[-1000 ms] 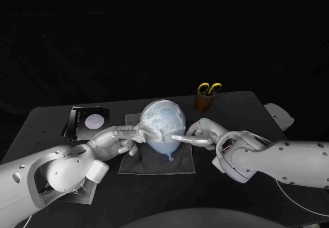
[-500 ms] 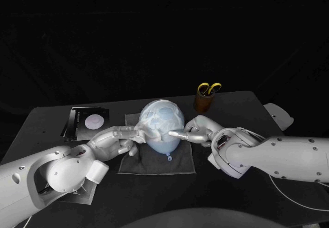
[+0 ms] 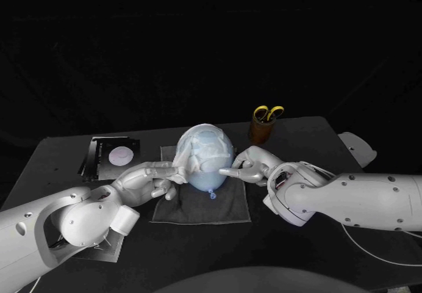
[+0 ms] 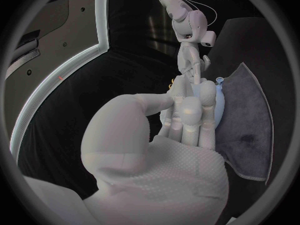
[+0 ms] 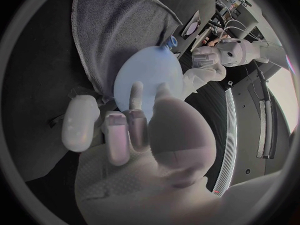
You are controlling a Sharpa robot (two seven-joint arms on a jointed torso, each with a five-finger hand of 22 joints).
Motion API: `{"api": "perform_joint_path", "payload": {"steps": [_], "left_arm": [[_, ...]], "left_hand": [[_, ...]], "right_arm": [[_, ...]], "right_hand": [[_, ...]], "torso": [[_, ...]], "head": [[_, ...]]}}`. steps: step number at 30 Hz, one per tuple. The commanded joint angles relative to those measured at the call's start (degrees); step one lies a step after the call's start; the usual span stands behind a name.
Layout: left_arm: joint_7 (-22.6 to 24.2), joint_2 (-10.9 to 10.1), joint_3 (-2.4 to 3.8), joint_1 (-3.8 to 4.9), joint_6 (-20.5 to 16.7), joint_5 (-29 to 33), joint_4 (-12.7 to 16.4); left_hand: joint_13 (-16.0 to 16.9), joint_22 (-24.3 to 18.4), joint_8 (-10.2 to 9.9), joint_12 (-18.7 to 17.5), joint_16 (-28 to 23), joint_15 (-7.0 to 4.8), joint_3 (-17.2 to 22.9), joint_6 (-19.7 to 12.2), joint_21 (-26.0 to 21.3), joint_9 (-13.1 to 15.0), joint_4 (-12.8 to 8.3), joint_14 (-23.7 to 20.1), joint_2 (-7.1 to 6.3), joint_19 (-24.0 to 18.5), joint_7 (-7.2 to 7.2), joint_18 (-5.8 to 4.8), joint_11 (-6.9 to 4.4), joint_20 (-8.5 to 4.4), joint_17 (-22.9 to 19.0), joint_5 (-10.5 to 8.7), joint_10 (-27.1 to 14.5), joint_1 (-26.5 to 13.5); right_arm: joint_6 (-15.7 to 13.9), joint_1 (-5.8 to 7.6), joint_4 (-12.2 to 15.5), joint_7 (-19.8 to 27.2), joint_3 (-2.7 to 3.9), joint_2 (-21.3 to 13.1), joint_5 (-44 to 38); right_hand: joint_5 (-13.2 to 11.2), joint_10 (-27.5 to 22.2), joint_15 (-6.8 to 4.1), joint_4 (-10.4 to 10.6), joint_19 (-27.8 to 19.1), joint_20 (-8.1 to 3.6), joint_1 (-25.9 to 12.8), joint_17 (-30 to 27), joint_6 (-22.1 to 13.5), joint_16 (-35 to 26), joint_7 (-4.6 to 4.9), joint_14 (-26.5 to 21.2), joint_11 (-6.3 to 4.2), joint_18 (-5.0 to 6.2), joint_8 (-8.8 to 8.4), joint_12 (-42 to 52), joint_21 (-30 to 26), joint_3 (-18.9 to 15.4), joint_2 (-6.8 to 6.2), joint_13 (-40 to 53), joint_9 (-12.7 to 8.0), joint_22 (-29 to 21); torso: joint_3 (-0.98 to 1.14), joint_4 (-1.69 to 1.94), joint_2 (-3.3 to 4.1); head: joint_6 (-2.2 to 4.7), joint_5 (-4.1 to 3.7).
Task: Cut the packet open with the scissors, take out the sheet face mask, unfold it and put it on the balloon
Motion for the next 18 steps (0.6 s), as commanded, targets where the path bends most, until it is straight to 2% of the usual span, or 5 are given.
{"api": "perform_joint_path", "payload": {"steps": [1,10,14,15,18], "left_arm": [[0.1,0.1,0.05,0.08,0.8,-0.2,0.1],[0.1,0.0,0.05,0.08,0.6,-0.2,0.0],[0.1,0.0,0.05,0.08,0.4,-0.2,0.0],[0.1,0.0,0.05,0.08,0.4,-0.2,0.0],[0.2,0.0,0.04,0.08,0.3,-0.2,-0.1]], "left_hand": [[0.0,0.1,0.2,0.3,0.3,-0.01,0.0,0.4,0.3,17.5,-0.2,0.3,0.62,0.4,0.22,0.59,-0.01,0.09,0.0,0.20,-0.3,-0.1],[0.0,0.1,0.2,0.3,0.3,-0.01,0.0,0.4,0.3,17.5,-0.2,0.3,0.62,0.4,0.22,0.59,-0.01,0.09,0.0,0.20,-0.3,-0.1],[0.0,0.1,0.2,0.3,0.3,-0.01,0.0,0.4,0.3,17.5,-0.2,0.3,0.62,0.4,0.22,0.59,-0.01,0.09,0.0,0.20,-0.3,-0.1],[0.0,0.1,0.2,0.3,0.3,-0.01,0.0,0.4,0.3,17.5,-0.2,0.3,0.62,0.4,0.22,0.59,-0.01,0.09,0.0,0.20,-0.3,-0.1],[0.0,0.1,0.2,0.3,0.3,-0.01,0.0,0.4,0.3,17.5,-0.2,0.3,0.62,0.4,0.22,0.59,-0.01,0.09,0.0,0.20,-0.3,-0.1]], "right_arm": [[-1.2,-0.04,0.2,0.7,-0.02,-0.1,-1.1],[-3.7,-0.04,1.5,4.4,-0.02,-0.7,1.4],[-4.6,-0.05,2.0,5.6,-0.02,-1.2,2.6],[-4.7,-0.05,2.2,5.9,-0.02,-1.4,2.9],[-4.7,-0.05,2.7,6.5,-0.03,-2.2,3.5]], "right_hand": [[0.6,3.9,-0.52,-0.5,0.5,-0.21,5.7,15.1,-0.6,0.3,-0.21,6.1,-0.57,0.10,-0.25,-0.1,0.5,1.8,1.86,12.3,-0.6,9.8],[0.1,4.4,-0.66,-2.1,0.8,-0.51,16.5,15.1,-1.1,0.3,-0.06,6.1,-0.66,-0.11,-1.14,1.1,1.7,13.4,1.81,13.0,-2.6,10.2],[-0.3,4.6,-0.37,-1.9,0.9,-0.22,15.5,15.1,-0.9,0.3,0.30,6.1,-0.42,-0.24,-0.53,1.6,2.4,27.2,-2.81,13.3,-3.2,10.3],[-0.4,4.6,-0.24,-1.8,0.9,-0.14,11.7,15.1,-0.8,0.3,0.28,6.1,-0.40,-0.21,0.35,1.5,2.5,34.7,-6.57,13.3,-3.1,10.3],[0.0,4.4,-0.30,-2.4,0.7,-0.11,6.9,15.1,-1.1,0.3,0.16,6.1,-0.41,-0.11,1.31,1.0,1.9,39.4,-9.95,13.0,-3.0,10.1]], "torso": [[-0.02,-0.06,0.01],[0.00,-0.03,-0.03],[-0.02,-0.03,-0.03],[-0.02,-0.03,-0.03],[-0.03,-0.01,0.00]], "head": [[-0.03,0.09],[0.12,0.13],[0.37,0.16],[0.38,0.15],[0.53,0.08]]}}
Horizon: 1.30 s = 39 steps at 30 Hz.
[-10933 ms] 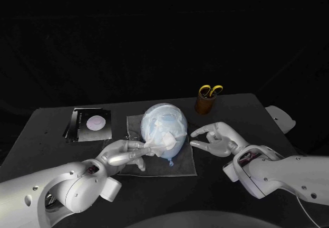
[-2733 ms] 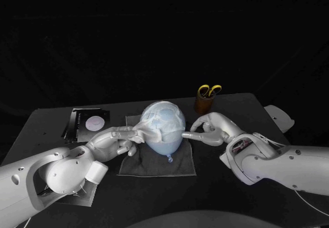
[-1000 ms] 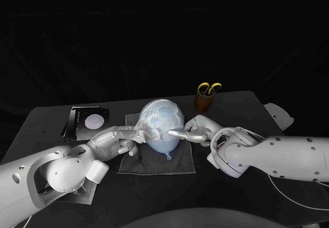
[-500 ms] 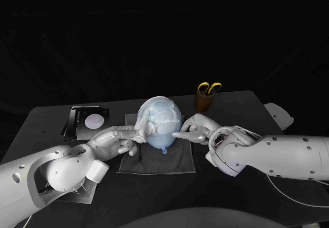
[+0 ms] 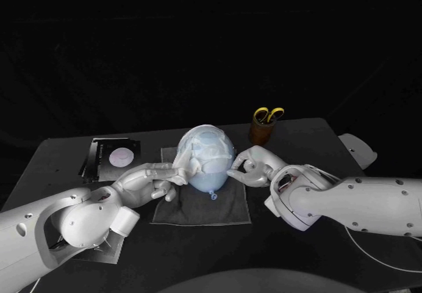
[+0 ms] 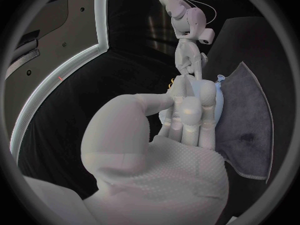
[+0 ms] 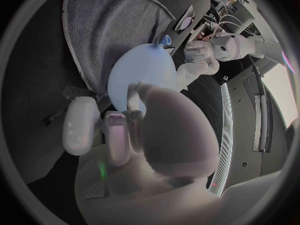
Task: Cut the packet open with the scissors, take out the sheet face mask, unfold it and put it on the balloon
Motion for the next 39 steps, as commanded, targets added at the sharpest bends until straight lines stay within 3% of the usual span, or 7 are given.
{"api": "perform_joint_path", "payload": {"steps": [1,5,9,13,18,27,39], "left_arm": [[0.3,0.1,0.04,0.07,0.3,-0.1,0.0],[0.4,0.1,0.04,0.07,0.2,-0.2,0.0],[0.4,0.1,0.04,0.07,0.1,-0.2,-0.1],[0.3,0.2,0.04,0.07,0.1,-0.2,-0.1],[0.3,0.3,0.04,0.07,0.1,-0.2,-0.1],[0.1,0.4,0.03,0.07,0.1,-0.2,-0.1],[-0.1,0.2,0.03,0.07,0.0,-0.2,0.1]], "left_hand": [[0.0,0.0,0.2,0.3,0.3,-0.03,0.0,0.2,0.3,17.5,-0.2,0.3,0.70,0.4,0.08,0.63,-0.01,0.09,0.1,0.25,-0.3,0.0],[0.2,0.0,0.1,0.3,0.4,0.00,-0.1,0.2,0.3,17.5,-0.2,0.3,0.78,0.4,0.11,0.64,0.02,0.11,0.1,0.25,-0.4,-0.1],[0.2,0.0,0.1,0.3,0.4,0.00,-0.1,0.2,0.3,17.5,-0.2,0.3,0.78,0.4,0.11,0.64,0.02,0.11,0.1,0.25,-0.4,-0.1],[0.2,0.0,0.1,0.3,0.4,0.00,-0.1,0.2,0.3,17.5,-0.2,0.3,0.78,0.4,0.11,0.64,0.02,0.11,0.1,0.25,-0.4,-0.1],[0.2,0.0,0.1,0.3,0.4,0.01,-0.1,0.2,0.3,17.5,-0.2,0.3,0.82,0.4,0.12,0.64,0.03,0.12,0.2,0.25,-0.4,-0.1],[0.2,0.0,0.1,0.3,0.4,0.01,-0.1,0.2,0.3,17.5,-0.2,0.3,0.82,0.4,0.12,0.64,0.03,0.12,0.2,0.25,-0.4,-0.1],[0.3,0.1,0.0,0.3,0.5,0.02,-0.2,0.2,0.3,17.5,-0.2,0.3,0.89,0.6,0.13,0.61,0.04,0.14,0.3,0.25,-0.5,-0.1]], "right_arm": [[-1.4,0.00,0.8,3.2,0.02,-0.7,1.6],[-1.3,0.01,2.1,4.1,0.02,-2.4,2.0],[-2.2,0.08,3.5,5.6,0.01,-4.3,2.2],[-3.5,0.17,4.4,6.9,0.01,-5.5,2.5],[-4.8,0.21,4.7,8.0,0.01,-5.9,2.8],[-5.4,0.24,4.0,8.8,0.01,-5.6,3.0],[-4.9,0.21,2.9,8.8,0.01,-3.2,3.2]], "right_hand": [[0.7,4.2,0.28,-3.4,0.1,0.06,-3.7,15.0,0.2,0.2,-0.42,6.0,0.04,0.31,0.71,-0.8,-0.6,4.6,-2.23,13.1,0.3,10.0],[3.0,3.2,0.41,-3.8,-0.4,0.18,-6.7,15.0,-0.5,0.2,-0.23,6.0,0.36,0.50,0.54,-3.0,-1.9,3.4,-5.66,12.0,0.1,9.7],[4.6,0.9,1.42,-4.1,-1.4,0.89,-9.3,14.9,-2.6,0.1,1.35,5.9,1.66,0.89,-1.56,-7.9,-4.7,-0.3,-8.78,9.5,-1.2,9.1],[5.4,-0.4,2.54,-4.6,-2.2,1.80,-9.9,14.2,-4.7,-0.3,2.78,5.8,2.93,1.19,-3.52,-10.0,-6.9,-3.9,-9.67,8.3,-2.2,8.6],[5.8,-2.1,3.52,-4.7,-3.1,2.80,-9.5,13.6,-7.2,-0.7,3.94,5.5,4.01,1.57,-5.26,-12.2,-9.0,-8.8,-9.25,6.9,-3.1,8.1],[5.1,-3.9,4.48,-3.7,-3.9,3.74,-8.2,13.0,-10.0,-1.0,4.99,5.3,5.05,1.91,-6.34,-13.8,-10.9,-15.2,-8.13,5.5,-4.1,7.7],[3.5,-3.1,4.24,-2.7,-3.4,3.76,-5.0,13.6,-8.5,-0.6,4.60,5.5,4.68,1.77,-5.56,-11.9,-9.5,-18.9,-4.96,5.8,-4.7,8.1]], "torso": [[-0.03,0.03,0.03],[-0.04,-0.02,0.00],[-0.01,-0.01,-0.05],[0.02,-0.04,-0.04],[0.02,-0.05,0.03],[-0.04,0.03,0.07],[-0.04,0.05,0.05]], "head": [[0.14,-0.09],[0.10,-0.11],[0.22,-0.17],[0.38,-0.15],[0.45,-0.30],[0.44,-0.36],[0.55,-0.11]]}}
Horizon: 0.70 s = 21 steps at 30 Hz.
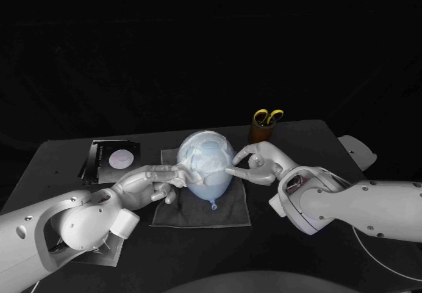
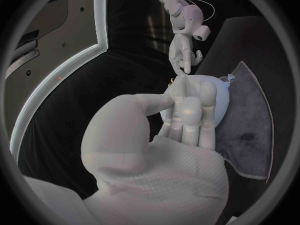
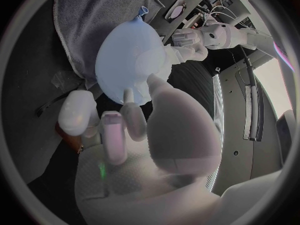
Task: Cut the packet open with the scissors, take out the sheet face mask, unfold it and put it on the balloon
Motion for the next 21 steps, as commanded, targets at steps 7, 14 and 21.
{"api": "perform_joint_path", "payload": {"steps": [7,14,21], "left_arm": [[0.0,0.0,0.05,0.07,0.0,-0.2,0.2],[-0.1,0.0,0.05,0.07,0.0,-0.2,0.2],[-0.2,-0.1,0.05,0.07,-0.2,-0.2,0.2]], "left_hand": [[0.0,0.1,0.2,0.3,0.3,-0.10,-0.2,0.3,0.4,17.5,-0.2,0.5,0.49,0.3,0.24,1.06,0.04,-0.07,0.1,0.20,-0.5,0.0],[0.0,0.1,0.2,0.3,0.3,-0.10,-0.2,0.3,0.4,17.5,-0.2,0.5,0.49,0.3,0.24,1.06,0.04,-0.07,0.1,0.20,-0.5,0.0],[0.0,0.1,0.2,0.3,0.3,-0.10,-0.2,0.3,0.4,17.5,-0.2,0.5,0.49,0.3,0.24,1.06,0.04,-0.07,0.1,0.20,-0.5,0.0]], "right_arm": [[1.9,-0.18,-0.6,-0.9,0.00,1.2,-1.8],[0.7,-0.36,-0.7,-2.1,0.00,1.8,-4.8],[-0.9,-0.46,-0.4,-1.3,0.00,2.1,-5.7]], "right_hand": [[-3.3,3.3,-1.16,-0.8,2.1,-0.73,5.7,15.0,5.2,1.1,-1.31,6.0,-1.53,0.20,-0.63,4.9,4.6,1.0,2.80,7.8,-1.8,9.1],[-4.1,6.0,-2.06,-2.3,3.2,-1.54,9.6,15.0,8.9,1.1,-2.44,6.0,-2.57,-0.29,-1.97,9.4,7.6,3.6,3.96,10.7,-3.4,9.7],[-4.3,7.3,-2.50,-2.9,3.8,-2.00,10.7,15.0,10.8,1.1,-2.98,6.0,-3.05,-0.60,-2.78,11.8,9.3,5.5,4.02,12.3,-4.2,10.1]], "torso": [[0.00,-0.01,-0.01],[0.02,-0.06,-0.04],[0.02,-0.03,0.01]], "head": [[-0.08,0.07],[-0.11,0.01],[-0.24,0.01]]}}
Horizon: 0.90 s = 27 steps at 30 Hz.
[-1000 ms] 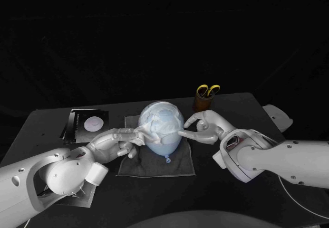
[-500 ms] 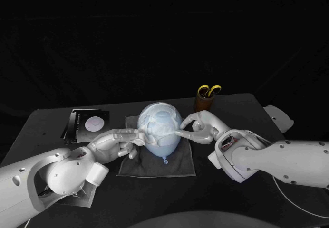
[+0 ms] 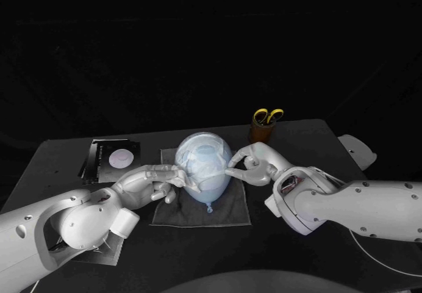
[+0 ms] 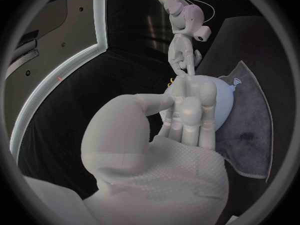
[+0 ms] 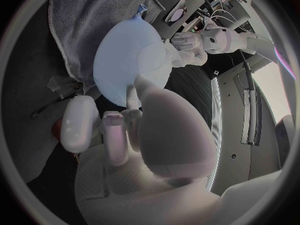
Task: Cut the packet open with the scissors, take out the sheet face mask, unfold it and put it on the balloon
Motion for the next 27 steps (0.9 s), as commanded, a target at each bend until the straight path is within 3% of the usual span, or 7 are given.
{"api": "perform_joint_path", "payload": {"steps": [1,4,9,13,23,26,27], "left_arm": [[0.1,0.0,0.05,0.07,0.0,-0.1,0.1],[0.0,0.0,0.05,0.07,-0.3,-0.3,0.0],[-0.4,-0.1,0.04,0.07,-0.7,-1.4,-0.1],[-1.2,-0.4,0.03,0.07,-1.3,-3.8,-0.1],[-5.8,-1.5,-0.06,0.06,-2.2,-14.5,-1.0],[-6.6,-1.4,-0.11,0.04,-2.2,-15.8,-1.4],[-6.8,-1.2,-0.12,0.03,-2.0,-16.0,-1.5]], "left_hand": [[0.0,0.0,0.4,0.3,0.3,-0.05,-0.2,0.2,0.4,17.5,-0.2,0.2,0.50,0.3,0.10,1.10,0.04,-0.07,0.1,0.33,-0.5,0.0],[0.2,0.1,0.3,0.4,0.4,-0.04,-0.2,0.2,0.4,17.5,-0.3,0.3,0.58,0.4,0.11,1.09,0.05,-0.05,0.2,0.34,-0.5,0.0],[0.2,0.1,0.3,0.4,0.4,-0.04,-0.2,0.2,0.4,17.5,-0.3,0.3,0.58,0.4,0.11,1.10,0.05,-0.05,0.2,0.33,-0.5,0.0],[0.2,0.0,0.3,0.4,0.4,-0.04,-0.2,0.2,0.4,17.5,-0.3,0.3,0.58,0.4,0.11,1.11,0.05,-0.05,0.2,0.33,-0.5,0.0],[0.5,-0.4,0.0,0.4,0.4,-0.05,-0.6,0.1,0.3,17.4,-0.8,0.3,0.34,0.1,0.15,1.22,0.06,-0.05,0.2,0.34,-0.8,0.2],[0.5,-0.5,-0.1,0.4,0.4,-0.04,-0.7,0.1,0.3,17.3,-1.0,0.3,0.30,0.1,0.18,1.23,0.09,-0.05,0.2,0.33,-0.9,0.2],[0.6,-0.6,-0.2,0.4,0.4,-0.03,-0.8,0.1,0.2,17.3,-1.0,0.3,0.31,0.1,0.21,1.24,0.11,-0.04,0.1,0.33,-1.0,0.2]], "right_arm": [[-1.2,-0.09,0.3,0.7,0.00,0.1,-2.3],[-1.9,-0.10,0.5,2.0,0.00,-0.1,-1.8],[-3.7,-0.11,0.5,5.0,0.00,-0.7,-0.2],[-4.6,-0.11,0.5,6.3,0.00,-1.0,0.4],[-5.8,-0.06,-0.4,8.6,0.00,-2.3,1.9],[-6.8,0.00,-1.0,12.2,0.00,-2.7,4.3],[-7.1,0.02,-1.2,14.0,0.00,-2.8,5.4]], "right_hand": [[-0.2,4.4,-0.60,-0.2,0.6,-0.12,1.0,15.1,1.3,0.2,-0.40,6.1,-0.66,-0.63,-0.62,1.5,0.9,1.3,0.17,13.0,-0.3,10.2],[-0.2,5.2,-1.00,-1.2,0.9,-0.49,2.2,15.1,2.4,0.2,-0.89,6.1,-1.10,-0.80,-1.16,3.0,2.0,3.5,0.66,14.0,-0.7,10.5],[-0.2,6.1,-0.56,-4.0,1.7,-0.35,2.1,15.1,3.0,0.2,0.17,6.1,-0.37,-1.34,-1.53,4.6,4.9,10.0,0.36,15.1,-0.6,11.1],[-0.2,6.1,-0.37,-5.5,1.9,-0.22,0.5,15.1,3.0,0.2,0.25,6.1,-0.25,-1.47,-1.18,4.6,6.0,13.4,-0.28,15.1,-0.1,11.3],[-0.3,6.1,-0.35,-6.9,1.3,-0.16,-2.6,15.1,2.6,0.2,0.18,6.1,-0.29,-1.21,-0.77,4.6,4.9,16.2,-1.43,15.1,0.6,10.9],[-0.3,0.2,0.16,-6.1,-3.8,0.34,-5.9,12.1,-0.1,-1.5,0.88,5.3,0.39,1.06,-2.99,-7.2,-8.3,15.0,-3.03,8.3,-0.2,7.5],[-0.2,-3.8,0.71,-5.6,-7.0,0.60,-7.1,7.2,-1.8,-4.4,1.80,3.6,0.97,2.35,-4.19,-14.8,-16.2,14.3,-3.90,4.0,-0.6,5.4]], "torso": [[0.01,0.02,0.04],[0.00,-0.03,0.02],[0.03,0.04,-0.06],[0.03,0.04,-0.03],[-0.04,0.10,-0.01],[-0.09,0.08,0.00],[-0.10,0.05,0.00]], "head": [[0.01,-0.05],[-0.05,-0.01],[-0.02,-0.02],[-0.03,0.05],[0.14,0.41],[0.30,0.54],[0.37,0.63]]}}
